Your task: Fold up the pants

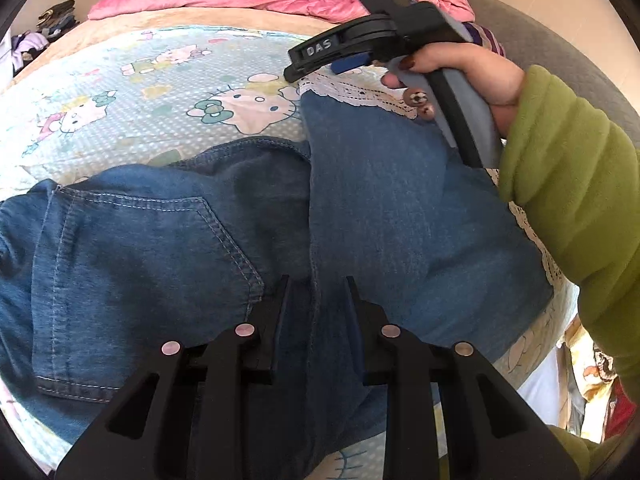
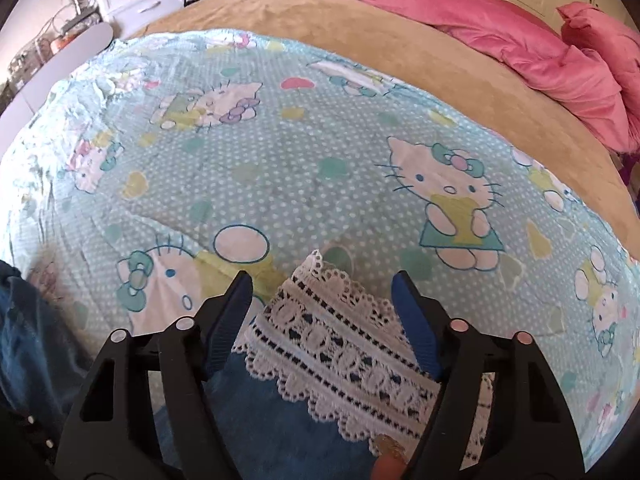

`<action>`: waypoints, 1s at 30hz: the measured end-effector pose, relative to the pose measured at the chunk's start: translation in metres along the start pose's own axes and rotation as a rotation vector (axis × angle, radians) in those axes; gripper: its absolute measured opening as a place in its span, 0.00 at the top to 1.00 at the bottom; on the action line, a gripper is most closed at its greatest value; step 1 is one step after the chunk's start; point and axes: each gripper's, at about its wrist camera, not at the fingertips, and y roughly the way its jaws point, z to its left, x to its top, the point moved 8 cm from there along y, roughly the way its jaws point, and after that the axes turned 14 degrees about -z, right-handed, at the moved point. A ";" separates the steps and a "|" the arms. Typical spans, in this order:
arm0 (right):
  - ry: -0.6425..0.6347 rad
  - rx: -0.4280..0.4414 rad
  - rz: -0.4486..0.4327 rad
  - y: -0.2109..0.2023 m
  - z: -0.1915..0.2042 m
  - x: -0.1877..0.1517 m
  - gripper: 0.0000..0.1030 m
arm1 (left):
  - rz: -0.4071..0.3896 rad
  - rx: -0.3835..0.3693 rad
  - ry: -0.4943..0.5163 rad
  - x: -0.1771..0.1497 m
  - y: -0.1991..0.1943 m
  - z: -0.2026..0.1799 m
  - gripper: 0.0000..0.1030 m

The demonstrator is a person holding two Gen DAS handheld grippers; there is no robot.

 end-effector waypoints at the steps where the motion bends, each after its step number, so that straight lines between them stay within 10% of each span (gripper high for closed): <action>1: -0.003 0.009 0.010 0.004 0.001 -0.002 0.53 | -0.005 -0.006 -0.002 0.000 0.000 0.000 0.77; 8: 0.004 0.052 -0.067 -0.016 -0.001 0.000 0.87 | -0.029 -0.053 -0.054 -0.001 -0.007 0.005 0.76; 25: 0.308 0.075 -0.319 -0.199 -0.074 -0.059 0.91 | -0.114 -0.026 0.080 0.006 -0.032 -0.020 0.65; 30: 0.369 0.062 -0.322 -0.237 -0.086 -0.098 0.91 | -0.116 0.014 0.181 0.003 -0.036 -0.036 0.96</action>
